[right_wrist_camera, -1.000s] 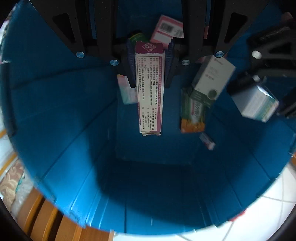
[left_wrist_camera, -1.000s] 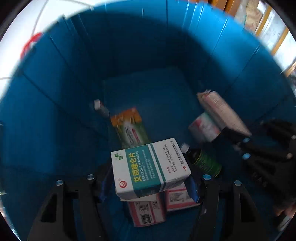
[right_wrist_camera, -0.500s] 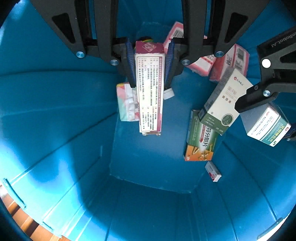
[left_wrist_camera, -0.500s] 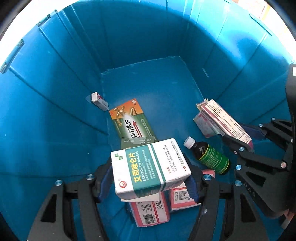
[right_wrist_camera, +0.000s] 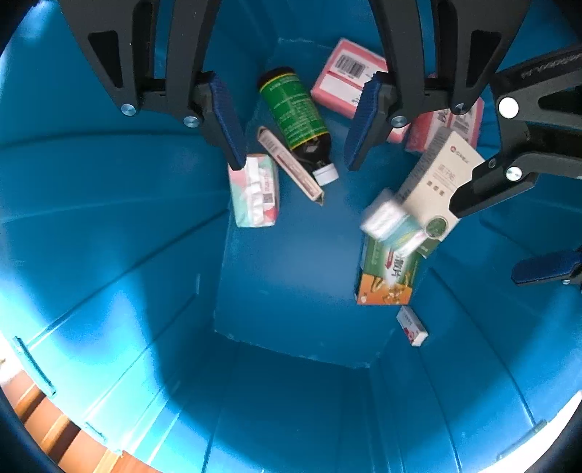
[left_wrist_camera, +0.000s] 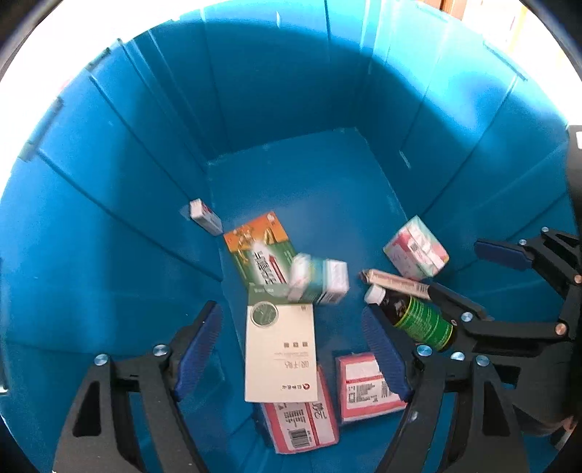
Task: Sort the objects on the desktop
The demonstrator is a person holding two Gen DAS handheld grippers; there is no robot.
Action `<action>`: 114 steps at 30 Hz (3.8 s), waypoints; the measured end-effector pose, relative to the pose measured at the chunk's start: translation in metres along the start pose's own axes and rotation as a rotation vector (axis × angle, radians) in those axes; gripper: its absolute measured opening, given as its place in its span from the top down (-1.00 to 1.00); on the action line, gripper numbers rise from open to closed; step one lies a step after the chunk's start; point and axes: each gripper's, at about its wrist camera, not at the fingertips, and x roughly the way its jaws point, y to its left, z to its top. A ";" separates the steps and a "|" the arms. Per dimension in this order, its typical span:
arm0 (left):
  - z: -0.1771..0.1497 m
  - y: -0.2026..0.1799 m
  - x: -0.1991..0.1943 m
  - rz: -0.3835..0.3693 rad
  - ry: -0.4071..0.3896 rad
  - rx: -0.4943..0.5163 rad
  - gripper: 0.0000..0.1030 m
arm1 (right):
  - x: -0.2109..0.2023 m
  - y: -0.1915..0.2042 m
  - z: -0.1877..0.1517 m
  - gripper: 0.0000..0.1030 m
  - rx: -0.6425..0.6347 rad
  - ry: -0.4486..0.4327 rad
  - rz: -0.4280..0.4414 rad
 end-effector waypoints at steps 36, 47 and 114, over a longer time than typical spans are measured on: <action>-0.319 0.323 -0.229 0.351 -0.688 -0.476 -0.75 | -0.208 0.303 -0.054 -0.43 -0.188 -0.712 0.488; -0.386 0.448 -0.107 0.252 -0.443 -0.554 -0.75 | -0.088 0.415 -0.045 -0.43 -0.122 -0.445 0.426; -0.360 0.484 0.022 0.436 -0.158 -0.683 -0.68 | 0.088 0.485 -0.034 -0.24 -0.271 -0.172 0.471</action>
